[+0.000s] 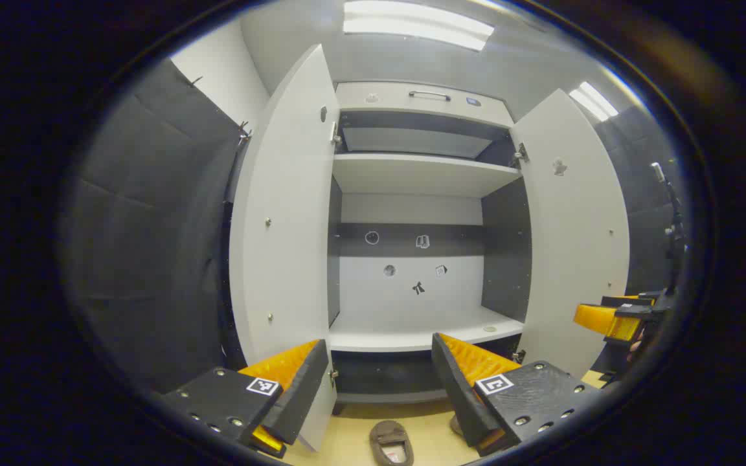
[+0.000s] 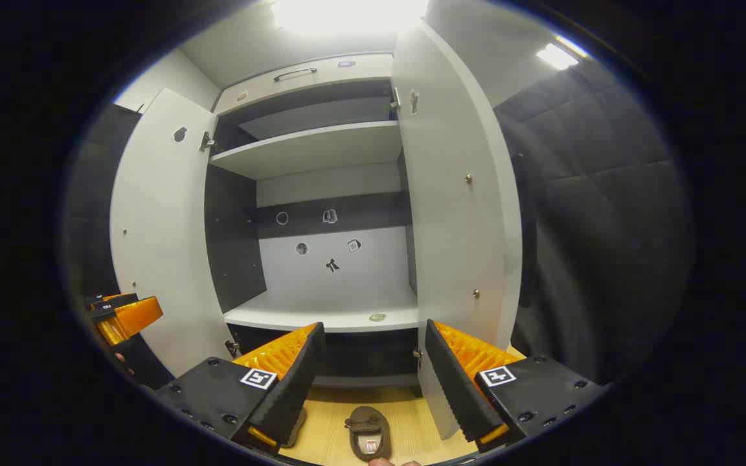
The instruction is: Grab one shoe with the right hand and put it into the shoe cabinet, grab the other shoe with the left hand and put it into the shoe cabinet; then close the right door with the right hand and the left door with the left hand.
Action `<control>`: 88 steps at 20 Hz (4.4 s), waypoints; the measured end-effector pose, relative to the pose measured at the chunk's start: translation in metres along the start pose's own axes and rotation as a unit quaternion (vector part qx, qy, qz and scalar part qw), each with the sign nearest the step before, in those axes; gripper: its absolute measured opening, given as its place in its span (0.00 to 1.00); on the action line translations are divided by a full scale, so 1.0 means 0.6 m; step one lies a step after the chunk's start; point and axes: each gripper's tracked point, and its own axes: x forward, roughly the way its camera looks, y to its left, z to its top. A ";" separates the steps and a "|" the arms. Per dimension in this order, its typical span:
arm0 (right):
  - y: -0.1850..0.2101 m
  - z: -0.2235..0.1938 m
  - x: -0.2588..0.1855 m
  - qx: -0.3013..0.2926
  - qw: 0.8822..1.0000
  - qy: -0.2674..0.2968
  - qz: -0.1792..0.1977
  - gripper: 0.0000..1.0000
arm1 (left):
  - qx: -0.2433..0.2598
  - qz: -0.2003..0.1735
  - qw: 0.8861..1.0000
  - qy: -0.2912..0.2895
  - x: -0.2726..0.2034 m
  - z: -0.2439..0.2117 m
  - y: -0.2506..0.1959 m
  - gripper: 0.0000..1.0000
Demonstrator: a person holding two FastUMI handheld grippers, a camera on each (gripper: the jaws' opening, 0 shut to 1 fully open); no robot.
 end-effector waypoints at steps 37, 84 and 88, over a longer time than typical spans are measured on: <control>0.086 -0.177 0.047 -0.017 0.978 0.197 0.073 0.98 | 0.000 -0.020 0.998 0.055 -0.034 -0.096 -0.006 0.94; 0.058 -0.701 0.149 -0.265 0.854 0.442 0.075 0.06 | 0.017 0.032 0.991 0.127 -0.066 -0.209 -0.018 0.94; 0.064 -0.665 0.147 -0.162 0.871 0.459 0.073 0.00 | 0.021 0.035 0.992 0.118 -0.077 -0.198 -0.012 0.94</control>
